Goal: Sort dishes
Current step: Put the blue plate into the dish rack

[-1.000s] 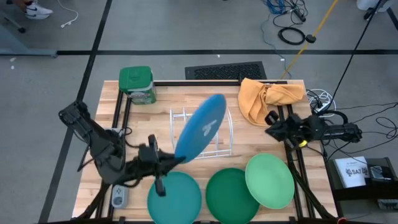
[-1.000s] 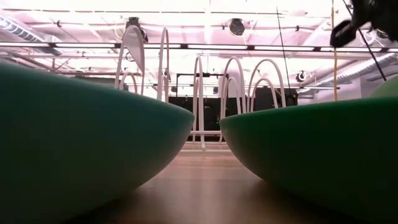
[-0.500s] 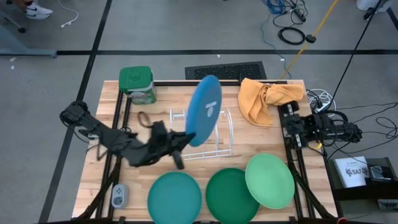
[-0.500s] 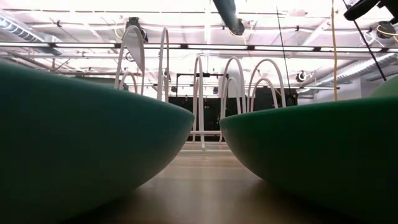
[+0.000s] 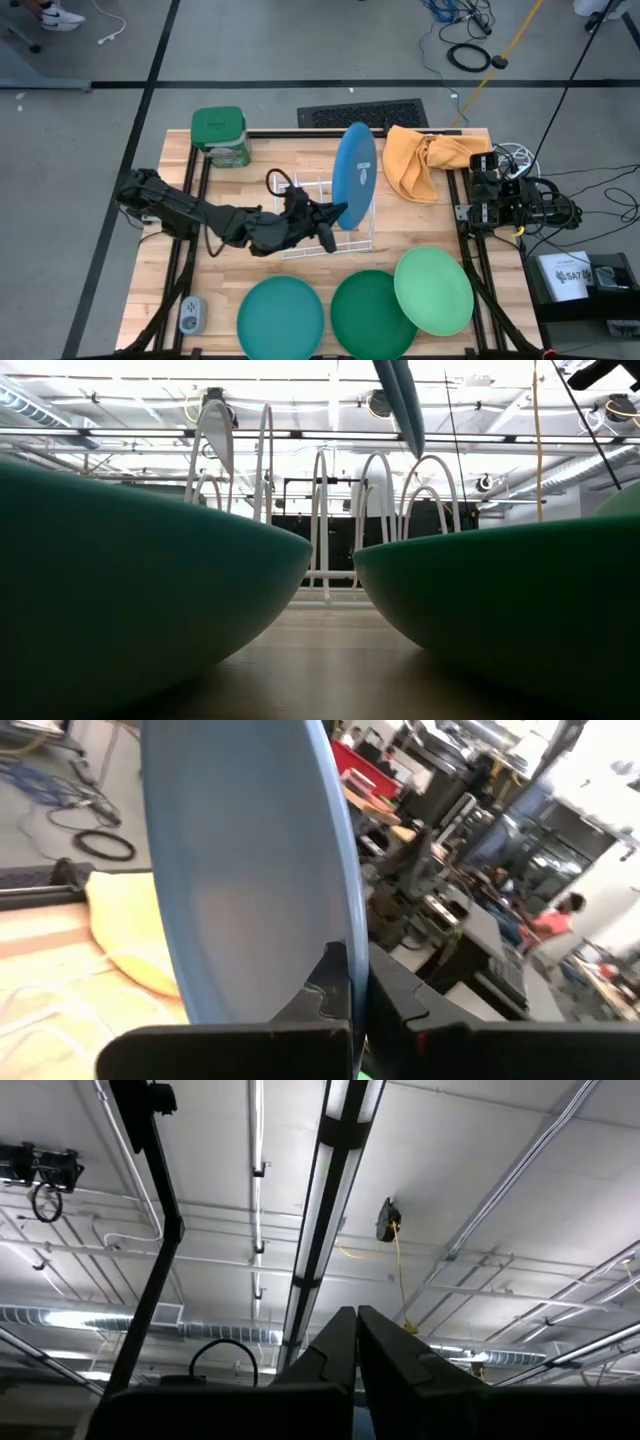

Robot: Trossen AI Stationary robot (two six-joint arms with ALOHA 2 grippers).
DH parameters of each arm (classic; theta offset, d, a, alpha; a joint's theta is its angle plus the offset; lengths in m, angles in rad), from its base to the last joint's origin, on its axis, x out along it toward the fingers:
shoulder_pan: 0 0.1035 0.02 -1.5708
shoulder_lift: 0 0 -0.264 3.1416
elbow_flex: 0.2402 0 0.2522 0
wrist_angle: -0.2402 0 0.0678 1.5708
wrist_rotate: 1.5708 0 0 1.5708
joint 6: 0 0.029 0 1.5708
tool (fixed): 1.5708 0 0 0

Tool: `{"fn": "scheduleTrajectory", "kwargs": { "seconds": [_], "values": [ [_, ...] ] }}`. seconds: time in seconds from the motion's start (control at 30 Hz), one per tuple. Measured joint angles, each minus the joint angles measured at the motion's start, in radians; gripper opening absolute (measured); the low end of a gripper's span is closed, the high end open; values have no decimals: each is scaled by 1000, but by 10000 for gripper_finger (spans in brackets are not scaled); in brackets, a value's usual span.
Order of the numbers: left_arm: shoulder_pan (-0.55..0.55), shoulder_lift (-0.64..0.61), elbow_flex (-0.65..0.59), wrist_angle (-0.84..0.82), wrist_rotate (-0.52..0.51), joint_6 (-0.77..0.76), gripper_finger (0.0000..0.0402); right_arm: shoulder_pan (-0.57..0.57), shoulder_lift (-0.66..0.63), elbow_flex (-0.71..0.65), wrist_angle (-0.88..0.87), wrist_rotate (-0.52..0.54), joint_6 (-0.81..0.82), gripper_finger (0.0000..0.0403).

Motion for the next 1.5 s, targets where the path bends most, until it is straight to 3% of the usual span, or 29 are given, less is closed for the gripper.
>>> {"fn": "scheduleTrajectory", "kwargs": {
  "seconds": [0.17,0.33,0.7,1.27,1.5],
  "values": [
    [-3,5,0,-11,-45,-10,3,0,0,3,-21,12,-26,16],
    [-29,-10,0,-19,-107,-2,3,0,0,3,-45,106,-59,34],
    [-39,27,0,-65,-160,-93,3,0,0,3,-92,107,-49,71],
    [-18,163,0,-80,-133,-247,3,0,0,3,-107,105,-26,98],
    [-18,194,0,-73,-122,-245,47,0,0,3,-109,105,-27,98]
  ]
}}
